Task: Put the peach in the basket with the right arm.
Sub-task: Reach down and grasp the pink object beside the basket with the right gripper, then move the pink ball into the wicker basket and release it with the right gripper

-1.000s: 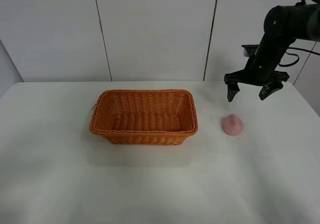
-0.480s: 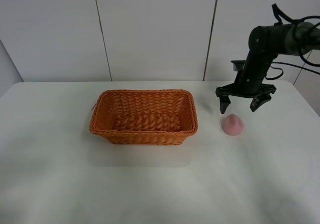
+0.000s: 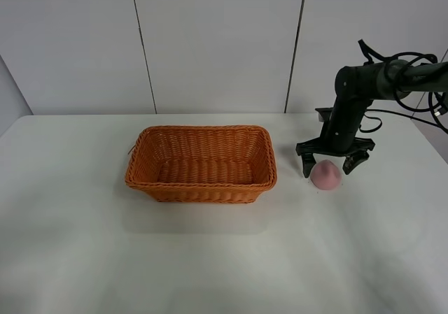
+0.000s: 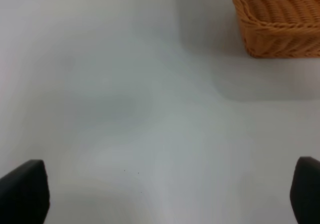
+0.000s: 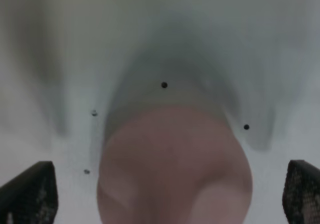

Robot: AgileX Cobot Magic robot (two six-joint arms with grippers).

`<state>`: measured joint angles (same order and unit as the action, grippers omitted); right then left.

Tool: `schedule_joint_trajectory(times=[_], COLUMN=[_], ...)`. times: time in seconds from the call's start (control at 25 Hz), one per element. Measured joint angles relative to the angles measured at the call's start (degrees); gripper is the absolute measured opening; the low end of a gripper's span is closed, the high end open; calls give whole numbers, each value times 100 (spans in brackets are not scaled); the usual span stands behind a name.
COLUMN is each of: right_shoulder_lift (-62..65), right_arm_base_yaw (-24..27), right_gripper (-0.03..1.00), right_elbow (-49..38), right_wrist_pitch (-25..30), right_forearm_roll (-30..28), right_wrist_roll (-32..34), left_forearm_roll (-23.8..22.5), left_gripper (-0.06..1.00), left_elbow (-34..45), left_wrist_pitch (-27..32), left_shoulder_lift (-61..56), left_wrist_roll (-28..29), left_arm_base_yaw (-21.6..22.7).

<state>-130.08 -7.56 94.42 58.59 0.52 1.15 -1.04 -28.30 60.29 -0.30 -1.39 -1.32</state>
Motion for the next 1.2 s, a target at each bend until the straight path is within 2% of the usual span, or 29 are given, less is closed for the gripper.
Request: schedule_joint_trajectory(times=[0.24, 0.32, 0.44, 0.6, 0.68, 0.84, 1.04, 1.2], right_shoulder_lift=[-143, -143, -143, -125, -51, 56, 279, 463], right_arm_base_yaw=[0, 0, 0, 0, 0, 0, 0, 0], right_gripper=[70, 65, 46, 9, 1, 1, 1, 1], right_elbow=[0, 0, 0, 18, 71, 376, 1294, 1949], right_wrist_pitch=[0, -4, -4, 18, 73, 321, 1011, 1056], right_forearm_roll=[0, 0, -52, -52, -52, -52, -52, -52], right_wrist_roll=[0, 0, 0, 0, 0, 0, 0, 0], left_forearm_roll=[0, 0, 0, 0, 0, 0, 0, 0], left_gripper=[99, 99, 99, 99, 99, 99, 99, 99], left_elbow=[0, 0, 0, 0, 0, 0, 0, 0], left_wrist_pitch=[0, 0, 0, 0, 0, 0, 0, 0], left_shoulder_lift=[0, 0, 0, 0, 0, 0, 0, 0], left_wrist_roll=[0, 0, 0, 0, 0, 0, 0, 0], left_arm_base_yaw=[0, 0, 0, 0, 0, 0, 0, 0])
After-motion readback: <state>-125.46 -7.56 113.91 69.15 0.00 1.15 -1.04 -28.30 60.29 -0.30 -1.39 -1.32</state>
